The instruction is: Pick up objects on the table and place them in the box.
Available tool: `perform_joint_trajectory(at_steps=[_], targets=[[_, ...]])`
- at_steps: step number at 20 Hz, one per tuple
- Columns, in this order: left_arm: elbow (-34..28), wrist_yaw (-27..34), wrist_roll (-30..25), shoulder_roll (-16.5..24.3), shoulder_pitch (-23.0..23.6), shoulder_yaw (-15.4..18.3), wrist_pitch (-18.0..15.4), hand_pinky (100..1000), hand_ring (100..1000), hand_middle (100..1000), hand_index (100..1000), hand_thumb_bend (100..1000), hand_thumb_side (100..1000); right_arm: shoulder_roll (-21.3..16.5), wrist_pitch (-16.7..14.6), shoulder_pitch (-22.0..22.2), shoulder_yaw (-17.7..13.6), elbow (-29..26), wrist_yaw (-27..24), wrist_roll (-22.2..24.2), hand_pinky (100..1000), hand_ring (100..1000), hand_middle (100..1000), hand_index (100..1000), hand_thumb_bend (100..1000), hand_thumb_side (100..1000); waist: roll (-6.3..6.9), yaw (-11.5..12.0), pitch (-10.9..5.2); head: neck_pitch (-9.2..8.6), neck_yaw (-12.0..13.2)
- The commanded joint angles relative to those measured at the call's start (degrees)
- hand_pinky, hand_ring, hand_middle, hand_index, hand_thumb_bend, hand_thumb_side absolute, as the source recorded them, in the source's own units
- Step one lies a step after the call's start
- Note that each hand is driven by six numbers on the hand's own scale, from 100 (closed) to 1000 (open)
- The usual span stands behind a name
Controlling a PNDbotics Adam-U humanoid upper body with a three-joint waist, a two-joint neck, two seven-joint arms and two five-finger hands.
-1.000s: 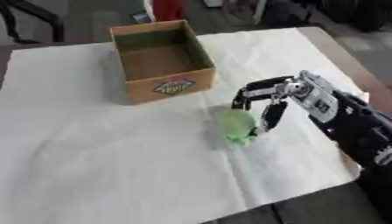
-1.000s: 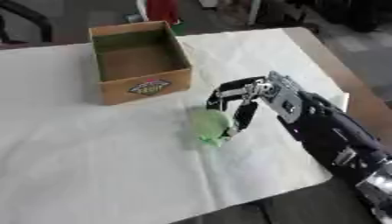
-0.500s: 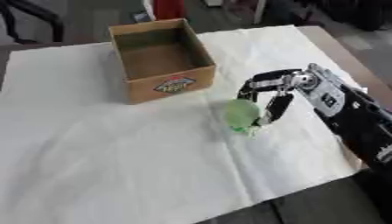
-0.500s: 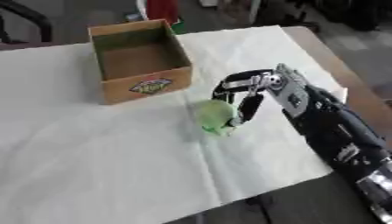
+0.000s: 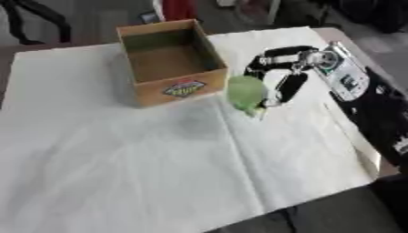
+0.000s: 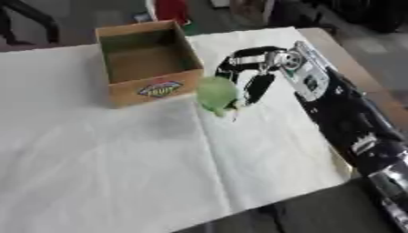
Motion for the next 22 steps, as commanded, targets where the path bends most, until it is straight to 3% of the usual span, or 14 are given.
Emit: perform_joint_trajectory(at_steps=[1,7,15,18,22], targets=[[-0.7,-0.1,-0.2,1.2,-0.5,-0.1,-0.1,746,682,609,635,187,444,-1.9,-3.9,-2.5,-1.1,-2.4,1.3,4.1,699,693,388,455,209,100,0.33,0.3,-0.9,0.31,-0.3],[-0.8,-0.1,-0.5,1.2,-0.7,-0.3,0.0,746,682,609,635,187,443,-0.7,-4.2,-6.0,-2.1,-2.2,6.9,4.1,706,685,391,454,216,100,0.53,1.6,-1.0,0.31,-0.8],[-0.9,0.1,-0.8,0.8,-1.1,-0.7,0.0,746,680,609,634,189,442,3.5,-4.0,-10.7,-6.8,-2.5,17.2,4.0,706,621,393,464,292,100,0.98,3.9,-1.01,0.31,-1.3],[-1.1,0.2,-1.0,0.6,-1.2,-0.8,0.0,746,680,609,634,190,442,5.8,-2.8,-11.9,-9.0,-1.9,19.4,1.0,700,618,395,467,342,100,1.25,4.7,-0.87,0.31,-1.5],[-1.1,0.4,-1.0,0.3,-1.3,-0.8,0.1,746,680,608,634,191,441,9.4,-1.0,-13.4,-11.0,2.8,24.0,-6.0,694,620,400,481,364,100,1.63,5.5,-0.63,0.25,-1.7]])
